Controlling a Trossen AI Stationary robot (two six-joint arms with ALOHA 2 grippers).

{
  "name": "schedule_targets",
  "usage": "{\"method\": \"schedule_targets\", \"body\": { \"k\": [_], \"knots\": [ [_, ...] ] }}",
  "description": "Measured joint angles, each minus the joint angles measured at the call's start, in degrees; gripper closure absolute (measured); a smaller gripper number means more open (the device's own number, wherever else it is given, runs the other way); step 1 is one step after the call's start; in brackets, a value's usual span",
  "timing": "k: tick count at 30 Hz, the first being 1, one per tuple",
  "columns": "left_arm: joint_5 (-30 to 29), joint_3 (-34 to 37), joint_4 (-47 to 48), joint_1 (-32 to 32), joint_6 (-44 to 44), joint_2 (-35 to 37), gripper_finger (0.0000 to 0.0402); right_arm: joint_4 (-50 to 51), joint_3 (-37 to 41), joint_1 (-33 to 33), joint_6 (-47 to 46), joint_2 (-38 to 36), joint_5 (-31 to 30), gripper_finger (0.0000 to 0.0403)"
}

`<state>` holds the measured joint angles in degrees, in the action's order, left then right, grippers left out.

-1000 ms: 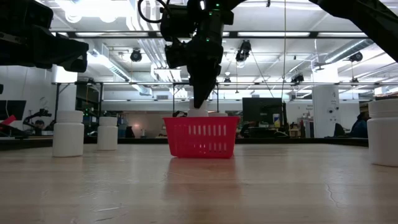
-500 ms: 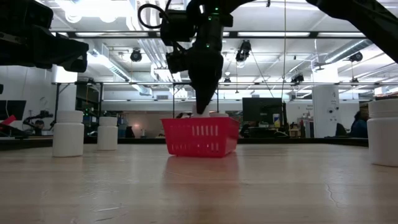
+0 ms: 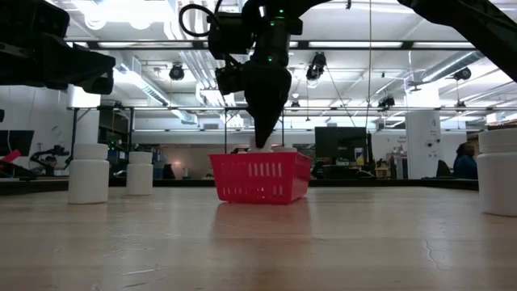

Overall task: Pick and place pill bottles into a basket
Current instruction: Put the white medicine bottle into the red bin

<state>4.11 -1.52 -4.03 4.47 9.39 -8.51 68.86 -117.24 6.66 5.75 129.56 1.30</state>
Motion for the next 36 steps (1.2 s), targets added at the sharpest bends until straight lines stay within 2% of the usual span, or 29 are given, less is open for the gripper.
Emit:
{"method": "schedule_targets", "body": {
  "k": [5, 11, 21, 36],
  "knots": [
    [0.0, 0.0, 0.0, 0.0, 0.0, 0.0, 0.04, 0.6, 0.0, 0.0, -0.1, 0.0, -0.5, 0.0219],
    [0.0, 0.0, 0.0, 0.0, 0.0, 0.0, 0.04, 1.9, 0.0, 0.0, -0.5, 0.0, -4.5, 0.0217],
    [0.0, 0.0, 0.0, 0.0, 0.0, 0.0, 0.04, 1.9, -0.5, 0.0, 0.7, -0.3, -4.5, 0.0211],
    [0.0, 0.0, 0.0, 0.0, 0.0, 0.0, 0.04, 5.2, -0.5, -0.1, 1.8, -4.6, -3.2, 0.0211]
  ]
}}
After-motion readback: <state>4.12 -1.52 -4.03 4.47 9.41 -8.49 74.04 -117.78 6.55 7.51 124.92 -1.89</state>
